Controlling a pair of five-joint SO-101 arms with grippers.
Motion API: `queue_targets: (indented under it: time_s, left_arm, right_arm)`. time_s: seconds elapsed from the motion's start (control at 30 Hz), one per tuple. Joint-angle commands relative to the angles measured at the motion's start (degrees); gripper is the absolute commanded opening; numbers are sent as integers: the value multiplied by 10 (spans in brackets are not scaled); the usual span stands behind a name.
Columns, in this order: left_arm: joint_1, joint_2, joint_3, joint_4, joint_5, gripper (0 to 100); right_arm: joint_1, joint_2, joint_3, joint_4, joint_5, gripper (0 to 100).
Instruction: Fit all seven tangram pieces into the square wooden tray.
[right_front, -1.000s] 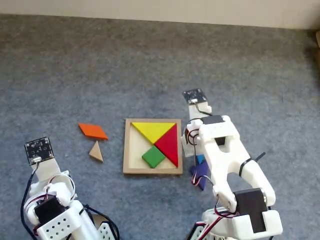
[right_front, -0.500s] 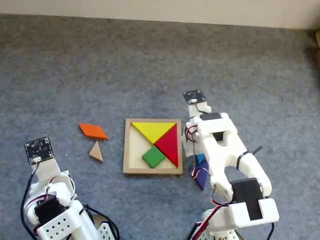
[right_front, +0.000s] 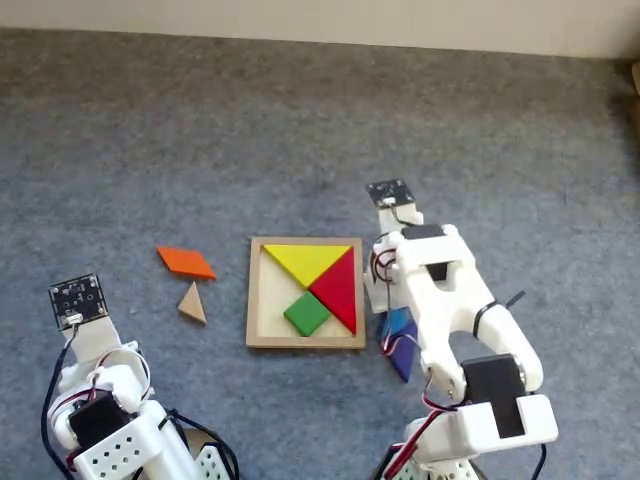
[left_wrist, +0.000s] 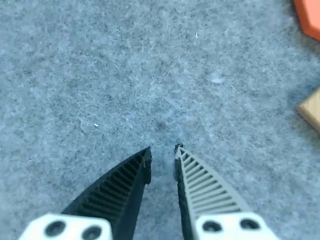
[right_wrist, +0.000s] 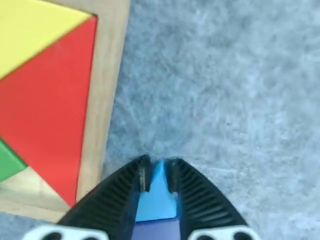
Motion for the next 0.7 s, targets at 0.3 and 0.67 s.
queue_targets:
  time_s: [0.3, 0.67]
  left_arm:
    - [-10, -24, 11, 2, 3, 91]
    - [-47, -24, 11, 2, 3, 91]
  right_arm:
    - [0, -164, 36, -6, 32, 53]
    - [-31, -163, 39, 47, -87, 175]
